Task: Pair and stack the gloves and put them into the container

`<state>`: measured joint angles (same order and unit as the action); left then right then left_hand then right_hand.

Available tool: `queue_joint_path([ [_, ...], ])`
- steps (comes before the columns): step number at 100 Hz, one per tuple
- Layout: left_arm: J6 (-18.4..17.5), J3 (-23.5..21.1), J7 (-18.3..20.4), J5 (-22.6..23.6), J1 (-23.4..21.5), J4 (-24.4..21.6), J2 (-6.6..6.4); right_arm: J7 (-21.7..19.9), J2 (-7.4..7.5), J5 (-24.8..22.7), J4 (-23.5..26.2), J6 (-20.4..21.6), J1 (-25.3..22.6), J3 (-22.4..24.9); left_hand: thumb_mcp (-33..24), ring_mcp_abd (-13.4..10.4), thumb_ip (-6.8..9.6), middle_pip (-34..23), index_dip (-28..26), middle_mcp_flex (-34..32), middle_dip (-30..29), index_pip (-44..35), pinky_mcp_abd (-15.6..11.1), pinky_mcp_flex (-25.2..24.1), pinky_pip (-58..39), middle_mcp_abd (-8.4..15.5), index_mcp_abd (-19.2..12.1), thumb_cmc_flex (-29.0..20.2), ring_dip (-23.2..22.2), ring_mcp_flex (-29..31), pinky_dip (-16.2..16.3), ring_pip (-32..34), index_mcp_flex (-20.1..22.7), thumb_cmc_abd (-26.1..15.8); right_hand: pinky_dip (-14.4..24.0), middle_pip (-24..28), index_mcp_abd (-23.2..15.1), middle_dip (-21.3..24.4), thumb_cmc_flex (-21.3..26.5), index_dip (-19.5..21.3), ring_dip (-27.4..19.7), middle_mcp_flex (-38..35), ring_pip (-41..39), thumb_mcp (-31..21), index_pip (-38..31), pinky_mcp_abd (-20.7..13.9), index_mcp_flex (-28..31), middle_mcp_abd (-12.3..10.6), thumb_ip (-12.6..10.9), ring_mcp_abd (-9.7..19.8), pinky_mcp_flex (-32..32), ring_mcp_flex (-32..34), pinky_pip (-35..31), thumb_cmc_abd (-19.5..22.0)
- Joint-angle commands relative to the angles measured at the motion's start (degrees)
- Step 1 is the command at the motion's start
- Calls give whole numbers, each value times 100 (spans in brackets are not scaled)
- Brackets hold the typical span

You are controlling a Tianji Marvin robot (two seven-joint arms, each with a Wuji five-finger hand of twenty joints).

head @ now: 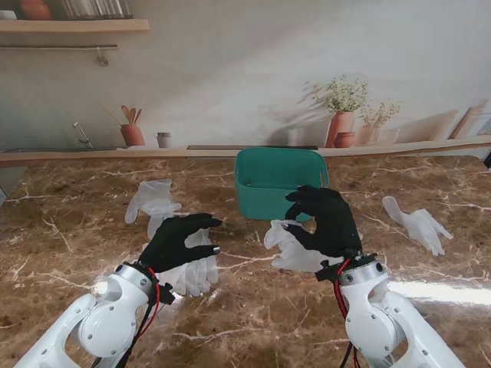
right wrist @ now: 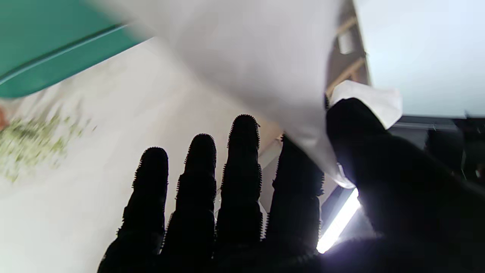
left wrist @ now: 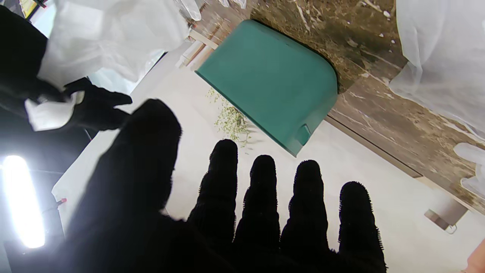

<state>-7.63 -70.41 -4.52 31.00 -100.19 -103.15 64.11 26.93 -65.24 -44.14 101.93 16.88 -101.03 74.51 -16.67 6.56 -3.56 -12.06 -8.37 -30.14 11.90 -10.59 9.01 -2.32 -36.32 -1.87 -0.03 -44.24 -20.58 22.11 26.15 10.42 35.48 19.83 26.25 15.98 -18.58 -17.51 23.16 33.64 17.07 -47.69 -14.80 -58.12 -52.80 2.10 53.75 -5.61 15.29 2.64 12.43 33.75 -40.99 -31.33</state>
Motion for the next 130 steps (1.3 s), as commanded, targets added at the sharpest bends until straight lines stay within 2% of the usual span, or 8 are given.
queue_joint_path([
  [1,22,50,135,-54,41,47,-16,-227,-86,69,162,22,-97,-21,-1218,-20,-137,-9,-37,12,-11,67,-20,-126,20,-32,1,279,-97,-81,191,-121,7,339,138,-106,-52,-84,120,134,97,42,51,-171,-53,-17,96,-102,221,129,-117,-183,155,204],
  [28,-78,371,157,-291,286,375,1,-934,-134,1278,447,802,-156,-109,-1898,60,-294,-38,317,374,25,794,-56,-148,114,-158,269,710,-169,-305,272,-111,-1137,910,166,-190,-78,-79,129,339,85,179,114,-152,-19,-49,104,-113,214,182,-298,-429,330,209],
  [35,-162,484,149,-435,380,512,19,-1185,-116,1576,508,1004,-159,-154,-1930,112,-317,-42,398,570,27,934,-52,-162,218,-150,62,744,-201,-409,297,-97,-1445,882,179,-212,-79,-74,127,370,82,212,119,-160,-9,-51,120,-113,214,203,-294,-466,354,199],
  [71,-869,793,330,-1050,782,886,40,-2012,16,2361,540,1575,-31,-506,-2366,-13,-367,-4,263,1089,-12,562,-156,-284,1505,-59,-769,824,-279,-1091,616,-222,-1387,1195,222,-301,-94,-36,111,428,49,340,141,-199,42,-71,177,-89,222,256,-383,-713,514,159],
  [74,-961,809,377,-1067,816,913,29,-2040,20,2395,529,1588,-14,-537,-2446,-29,-400,-4,211,1136,-22,474,-181,-261,1819,-49,-793,885,-303,-1144,984,-238,-1384,1260,225,-307,-87,-33,116,430,46,350,142,-202,43,-73,177,-83,221,257,-389,-725,524,158],
  [92,-1154,925,692,-1149,965,979,-41,-2178,42,2588,466,1702,82,-695,-2546,-150,-394,33,-7,1595,34,86,-334,-334,2397,5,-815,883,-288,-1641,1291,-364,-1372,1404,242,-352,-99,-13,117,441,19,446,167,-194,58,-112,180,-66,223,293,-448,-882,598,156],
  [119,-1478,1089,1963,-2145,1231,1104,-278,-2352,81,2686,437,1752,181,-768,-2426,-321,-312,1053,-194,2309,134,-206,-507,-15,3527,149,-1009,236,618,-2007,-745,-1026,-1354,1387,267,-374,-74,7,146,462,-1,552,110,-201,59,-147,182,-46,217,338,-522,-1068,694,148],
  [130,-1503,1113,2194,-2360,1268,1110,-324,-2358,79,2705,408,1719,210,-781,-2336,-324,-327,1140,-233,2372,181,-253,-517,-19,3611,157,-992,343,775,-2038,-943,-1073,-1305,1479,284,-366,-56,8,154,470,-8,554,88,-201,53,-148,185,-35,218,333,-522,-1079,702,141],
])
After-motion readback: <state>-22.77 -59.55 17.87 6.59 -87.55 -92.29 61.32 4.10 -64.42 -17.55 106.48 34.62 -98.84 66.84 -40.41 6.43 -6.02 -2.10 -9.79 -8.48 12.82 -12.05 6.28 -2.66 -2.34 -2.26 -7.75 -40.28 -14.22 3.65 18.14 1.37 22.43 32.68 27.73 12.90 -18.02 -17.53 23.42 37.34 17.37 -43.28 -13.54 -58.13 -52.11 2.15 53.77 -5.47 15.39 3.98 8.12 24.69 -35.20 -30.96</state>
